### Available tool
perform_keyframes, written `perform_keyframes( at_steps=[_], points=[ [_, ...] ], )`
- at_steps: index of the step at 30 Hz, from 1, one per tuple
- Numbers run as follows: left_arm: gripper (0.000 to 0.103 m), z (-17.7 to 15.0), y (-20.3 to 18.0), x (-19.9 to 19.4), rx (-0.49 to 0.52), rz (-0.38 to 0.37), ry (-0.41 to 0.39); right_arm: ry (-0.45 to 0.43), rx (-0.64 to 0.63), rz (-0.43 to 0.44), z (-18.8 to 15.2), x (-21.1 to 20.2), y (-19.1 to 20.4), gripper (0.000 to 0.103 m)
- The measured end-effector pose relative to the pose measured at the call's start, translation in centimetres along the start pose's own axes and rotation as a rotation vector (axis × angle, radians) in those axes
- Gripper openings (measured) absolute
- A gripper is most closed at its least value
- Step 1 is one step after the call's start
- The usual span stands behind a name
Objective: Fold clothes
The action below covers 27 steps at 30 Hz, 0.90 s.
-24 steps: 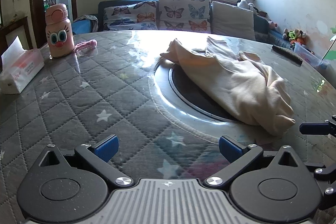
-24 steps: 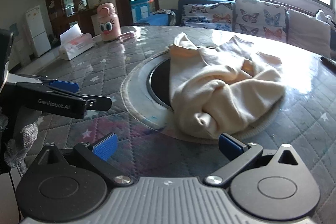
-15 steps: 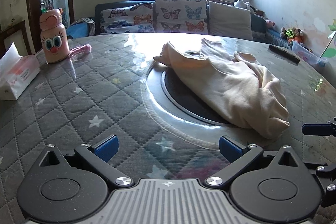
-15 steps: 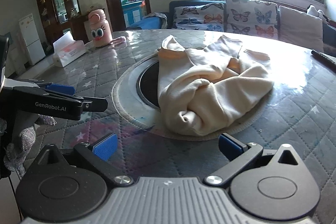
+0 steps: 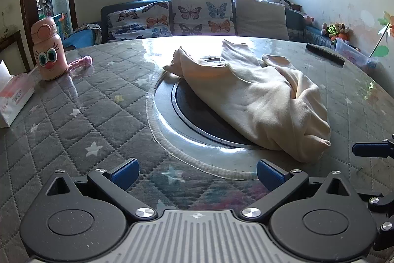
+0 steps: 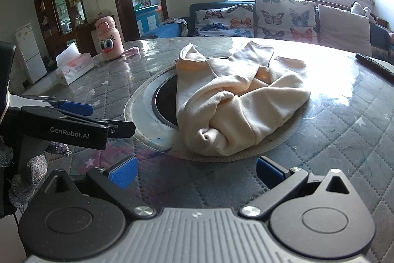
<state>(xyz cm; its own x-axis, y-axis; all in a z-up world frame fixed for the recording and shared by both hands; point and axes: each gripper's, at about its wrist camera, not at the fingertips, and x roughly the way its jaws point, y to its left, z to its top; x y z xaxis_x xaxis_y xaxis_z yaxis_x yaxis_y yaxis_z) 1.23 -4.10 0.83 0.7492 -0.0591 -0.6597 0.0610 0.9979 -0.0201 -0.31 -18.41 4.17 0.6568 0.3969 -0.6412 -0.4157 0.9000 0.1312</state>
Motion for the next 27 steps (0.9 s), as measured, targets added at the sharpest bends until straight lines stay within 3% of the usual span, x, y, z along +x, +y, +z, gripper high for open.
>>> perform_keyframes(
  at_steps=[27],
  points=[
    [0.103, 1.4, -0.2, 1.7, 0.021, 0.000, 0.022, -0.032, 0.023, 0.004, 2.3, 1.0, -1.2, 0.103]
  ],
)
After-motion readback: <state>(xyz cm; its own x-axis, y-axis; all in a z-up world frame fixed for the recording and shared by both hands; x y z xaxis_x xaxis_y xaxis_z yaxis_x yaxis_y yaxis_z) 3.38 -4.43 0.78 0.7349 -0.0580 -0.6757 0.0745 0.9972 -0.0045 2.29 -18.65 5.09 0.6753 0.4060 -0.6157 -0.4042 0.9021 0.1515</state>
